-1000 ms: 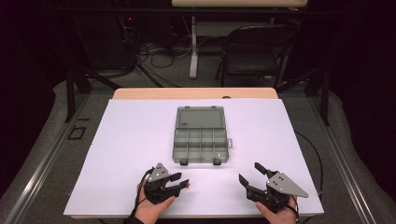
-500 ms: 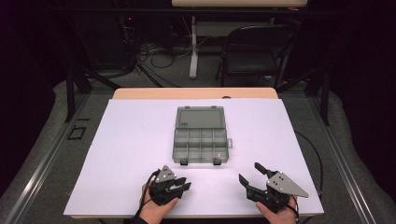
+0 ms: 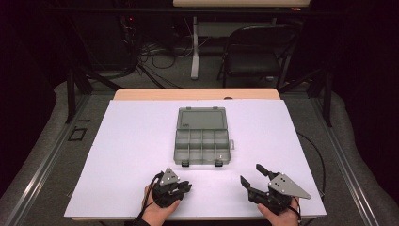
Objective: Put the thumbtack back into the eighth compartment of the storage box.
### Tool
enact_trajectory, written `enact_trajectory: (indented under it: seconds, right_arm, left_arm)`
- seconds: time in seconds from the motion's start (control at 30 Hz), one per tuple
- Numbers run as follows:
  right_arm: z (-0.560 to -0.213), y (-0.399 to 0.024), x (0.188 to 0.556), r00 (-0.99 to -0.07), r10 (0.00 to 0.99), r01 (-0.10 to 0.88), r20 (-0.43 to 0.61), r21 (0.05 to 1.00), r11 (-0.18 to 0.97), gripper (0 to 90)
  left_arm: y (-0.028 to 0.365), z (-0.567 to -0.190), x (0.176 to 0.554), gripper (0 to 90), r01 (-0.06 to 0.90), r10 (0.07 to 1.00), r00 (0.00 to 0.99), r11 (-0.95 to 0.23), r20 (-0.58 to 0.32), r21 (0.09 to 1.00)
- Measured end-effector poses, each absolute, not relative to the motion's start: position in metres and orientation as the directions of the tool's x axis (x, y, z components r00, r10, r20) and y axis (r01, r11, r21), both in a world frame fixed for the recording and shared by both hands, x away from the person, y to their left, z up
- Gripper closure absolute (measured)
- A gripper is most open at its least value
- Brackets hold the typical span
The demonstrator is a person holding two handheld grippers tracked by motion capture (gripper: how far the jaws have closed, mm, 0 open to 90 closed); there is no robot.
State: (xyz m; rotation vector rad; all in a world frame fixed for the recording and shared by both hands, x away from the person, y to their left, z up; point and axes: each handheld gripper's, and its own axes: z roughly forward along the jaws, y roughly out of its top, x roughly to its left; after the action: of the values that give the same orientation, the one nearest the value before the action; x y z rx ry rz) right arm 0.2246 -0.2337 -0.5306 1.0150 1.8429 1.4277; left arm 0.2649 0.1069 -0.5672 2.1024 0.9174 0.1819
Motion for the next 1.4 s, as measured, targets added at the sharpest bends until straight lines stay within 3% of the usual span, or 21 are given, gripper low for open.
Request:
enact_trajectory:
  seconds: [1.4]
  right_arm:
    - [-0.5303,-0.2341,0.2245,-0.533,0.846,0.206,-0.002,0.970,0.132,29.4]
  left_arm:
    - [0.1094,-0.5668,0.2683,82.9,0.567,0.666,0.717,-0.386,-0.206,0.728]
